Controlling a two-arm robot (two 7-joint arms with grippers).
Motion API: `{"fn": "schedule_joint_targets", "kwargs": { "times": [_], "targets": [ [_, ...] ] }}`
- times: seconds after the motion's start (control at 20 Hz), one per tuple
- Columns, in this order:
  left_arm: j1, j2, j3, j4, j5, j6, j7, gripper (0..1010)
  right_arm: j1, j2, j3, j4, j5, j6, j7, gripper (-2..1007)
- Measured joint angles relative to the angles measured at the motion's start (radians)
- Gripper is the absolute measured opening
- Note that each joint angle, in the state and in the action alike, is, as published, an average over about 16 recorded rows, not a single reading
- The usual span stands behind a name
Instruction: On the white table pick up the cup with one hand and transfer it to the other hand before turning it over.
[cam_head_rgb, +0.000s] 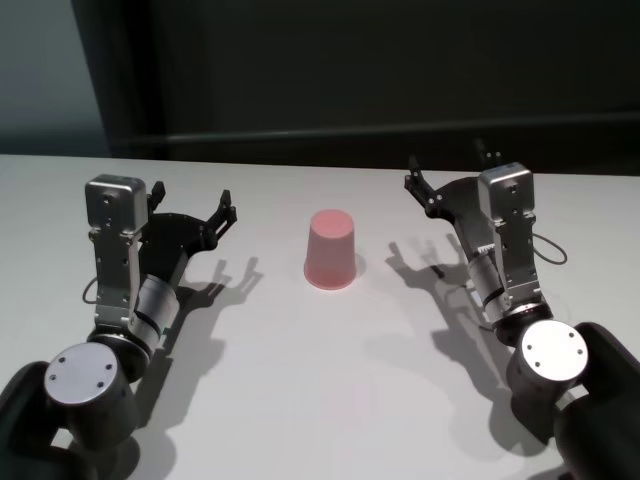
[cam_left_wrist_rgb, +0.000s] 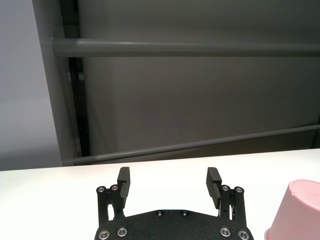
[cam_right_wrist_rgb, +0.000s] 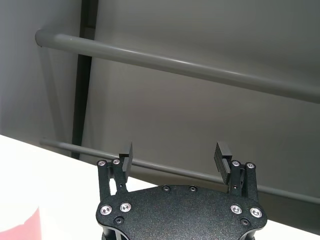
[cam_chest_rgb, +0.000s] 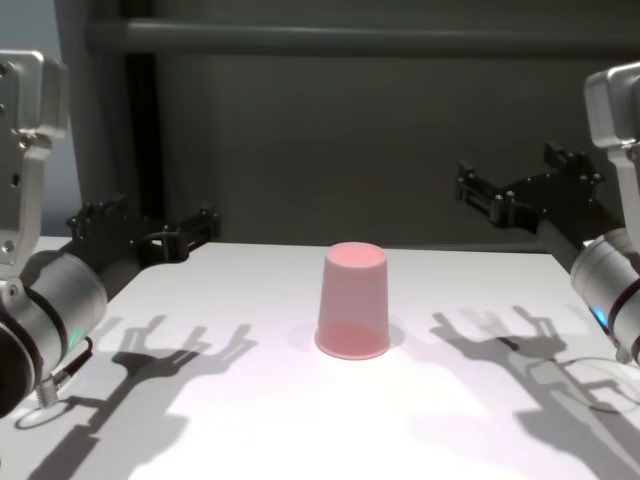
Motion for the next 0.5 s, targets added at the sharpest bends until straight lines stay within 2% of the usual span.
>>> {"fn": "schedule_joint_targets", "kwargs": {
  "times": [0.2, 0.5],
  "targets": [
    [0.0, 0.0, 0.0, 0.0, 0.0, 0.0, 0.0, 1001, -0.034, 0.004, 0.014, -0.036, -0.021, 0.007, -0.026, 1002],
    [0.0, 0.0, 0.0, 0.0, 0.0, 0.0, 0.0, 1001, -0.074, 0.008, 0.034, -0.082, -0.039, 0.019, -0.043, 1002]
  ]
}}
